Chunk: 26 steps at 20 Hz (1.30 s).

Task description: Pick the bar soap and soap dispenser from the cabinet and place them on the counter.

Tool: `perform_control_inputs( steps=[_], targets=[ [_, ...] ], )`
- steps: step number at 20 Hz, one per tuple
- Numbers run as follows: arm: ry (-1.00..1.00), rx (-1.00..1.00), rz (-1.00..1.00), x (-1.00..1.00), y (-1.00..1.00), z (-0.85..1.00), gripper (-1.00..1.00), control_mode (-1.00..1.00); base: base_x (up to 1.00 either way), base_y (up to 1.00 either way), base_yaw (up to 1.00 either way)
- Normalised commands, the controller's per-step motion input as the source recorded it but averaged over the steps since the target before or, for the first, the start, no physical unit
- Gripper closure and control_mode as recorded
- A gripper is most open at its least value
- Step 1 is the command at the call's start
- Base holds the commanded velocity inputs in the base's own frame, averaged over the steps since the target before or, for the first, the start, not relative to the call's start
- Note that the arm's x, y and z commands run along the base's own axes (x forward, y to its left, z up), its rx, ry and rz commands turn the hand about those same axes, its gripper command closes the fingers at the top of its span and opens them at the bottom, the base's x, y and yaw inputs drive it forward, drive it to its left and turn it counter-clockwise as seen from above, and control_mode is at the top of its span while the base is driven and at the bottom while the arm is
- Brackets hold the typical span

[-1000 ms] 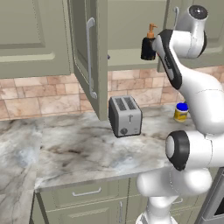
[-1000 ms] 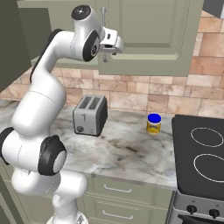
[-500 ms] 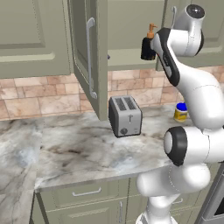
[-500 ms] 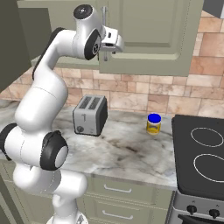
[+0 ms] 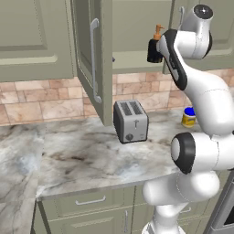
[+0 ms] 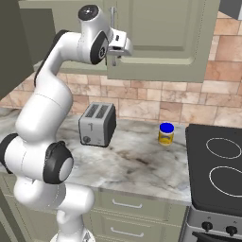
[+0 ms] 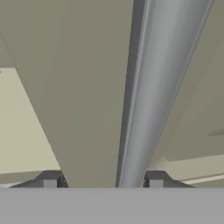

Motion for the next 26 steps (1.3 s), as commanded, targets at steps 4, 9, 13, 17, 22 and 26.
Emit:
perform_control_inputs(
  steps=[4,9,13,17,22,26],
  targets=[
    [0.00,-0.01,0.00,-0.22,-0.05,0.00,1.00,-1.00,0.00,0.00,0.00],
    [-0.01,0.00,0.00,-0.40,-0.12,0.00,1.00,-1.00,0.00,0.00,0.00],
    [-0.01,0.00,0.00,-0.40,-0.14,0.00,1.00,-1.00,0.00,0.00,0.00],
    [0.00,0.00,0.00,-0.33,-0.29,0.00,1.00,-1.00,0.00,0.00,0.00],
    [0.00,0.00,0.01,-0.40,-0.38,0.00,1.00,-1.00,0.00,0.00,0.00],
    [0.00,0.00,0.02,-0.44,-0.37,0.11,1.00,-1.00,0.00,0.00,0.00]
  ],
)
